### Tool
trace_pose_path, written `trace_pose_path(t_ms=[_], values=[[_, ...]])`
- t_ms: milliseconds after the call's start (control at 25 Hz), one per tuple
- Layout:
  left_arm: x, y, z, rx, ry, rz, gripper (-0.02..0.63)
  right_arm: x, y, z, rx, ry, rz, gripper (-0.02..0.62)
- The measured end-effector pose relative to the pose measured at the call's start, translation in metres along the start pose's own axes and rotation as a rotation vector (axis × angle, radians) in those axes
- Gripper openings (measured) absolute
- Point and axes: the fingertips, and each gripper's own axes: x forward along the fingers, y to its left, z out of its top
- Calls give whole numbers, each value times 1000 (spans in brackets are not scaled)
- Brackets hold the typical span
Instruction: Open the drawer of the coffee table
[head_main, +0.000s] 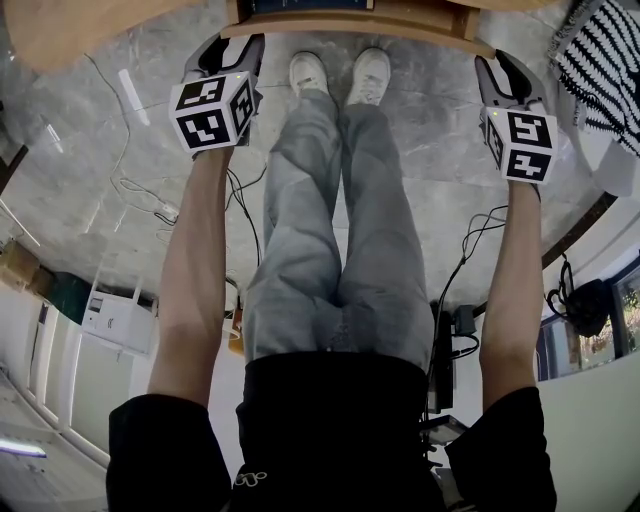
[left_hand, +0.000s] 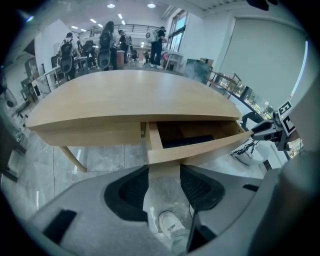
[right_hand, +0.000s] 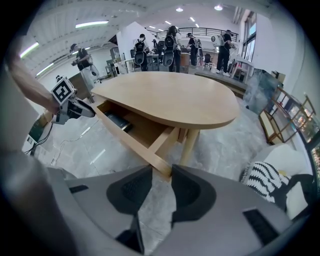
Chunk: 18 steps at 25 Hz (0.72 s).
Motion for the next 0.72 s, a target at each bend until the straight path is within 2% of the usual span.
trace_pose_path(t_ms=[280, 440, 600, 720], values=[[-6, -5, -21, -1, 48, -2, 193, -6, 12, -18, -46, 45, 15, 107], [-11, -6, -43, -13, 75, 1, 193, -9, 28, -35, -21, 62, 16, 107], [-13, -9, -45, -20, 79, 11, 193, -12, 28, -38, 0, 53, 5, 107], [-16, -9, -49, -25, 90, 15, 193, -13, 33, -39, -36, 71, 21, 107]])
